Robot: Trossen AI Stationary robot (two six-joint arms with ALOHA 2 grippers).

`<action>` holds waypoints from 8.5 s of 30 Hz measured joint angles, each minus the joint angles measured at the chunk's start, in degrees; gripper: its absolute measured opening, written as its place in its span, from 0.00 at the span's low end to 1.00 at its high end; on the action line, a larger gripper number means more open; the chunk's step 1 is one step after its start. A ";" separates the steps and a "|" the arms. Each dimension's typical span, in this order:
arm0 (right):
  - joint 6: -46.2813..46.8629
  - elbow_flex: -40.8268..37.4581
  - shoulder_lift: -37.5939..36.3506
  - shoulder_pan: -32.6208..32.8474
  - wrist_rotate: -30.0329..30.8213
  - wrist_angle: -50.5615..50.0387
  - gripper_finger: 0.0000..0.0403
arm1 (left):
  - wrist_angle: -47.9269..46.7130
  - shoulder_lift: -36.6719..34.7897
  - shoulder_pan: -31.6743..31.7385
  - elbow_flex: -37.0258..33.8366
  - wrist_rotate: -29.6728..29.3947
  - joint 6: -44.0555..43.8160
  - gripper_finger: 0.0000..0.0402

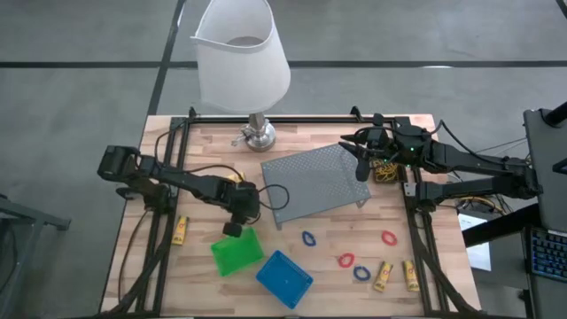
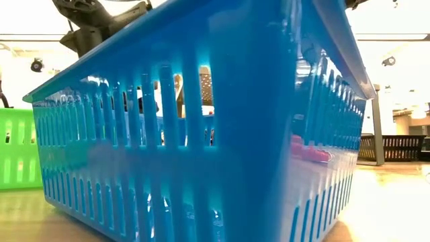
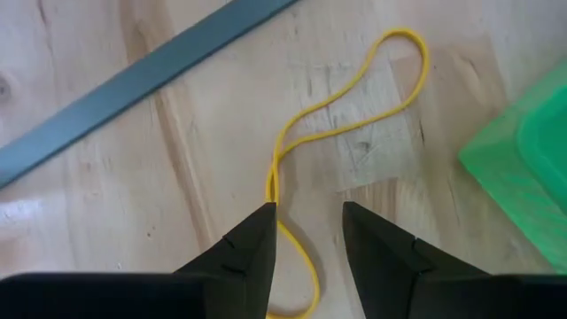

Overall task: Pick & Place Office Desk Supplies
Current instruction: Put the yellow rubber band into the black basket

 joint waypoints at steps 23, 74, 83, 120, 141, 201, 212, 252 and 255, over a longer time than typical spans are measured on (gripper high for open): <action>0.00 0.00 -0.02 0.00 0.00 -0.02 0.21 | 5.79 0.07 2.86 -3.91 0.58 3.15 0.34; 0.00 0.00 -0.02 0.01 0.02 -0.07 0.18 | 6.61 2.51 2.31 -3.65 1.60 -3.55 0.01; 0.00 0.00 -0.02 0.00 0.02 -0.07 0.21 | 6.08 -1.77 2.24 -3.96 1.01 0.34 0.00; 0.00 0.00 -0.02 0.01 0.02 -0.04 0.21 | 23.83 -31.39 2.31 -3.80 -6.87 0.99 0.00; 0.00 0.00 -0.02 0.02 0.00 0.00 0.20 | 36.74 -30.83 2.35 -3.82 -5.34 5.10 0.00; 4.49 0.00 26.33 1.41 -29.66 22.54 0.62 | 54.35 -12.52 2.74 -0.66 -5.36 17.95 0.00; 4.36 0.00 28.54 1.81 -36.74 29.73 0.60 | 53.82 -12.52 2.74 -0.68 -5.38 17.95 0.00; 4.13 0.11 37.27 7.78 -34.99 46.15 0.56 | 53.36 -12.52 2.74 -0.69 -5.38 18.03 0.00; 4.15 0.38 38.26 7.79 -34.70 46.59 0.56 | 53.32 -12.52 2.74 -0.70 -5.38 18.01 0.00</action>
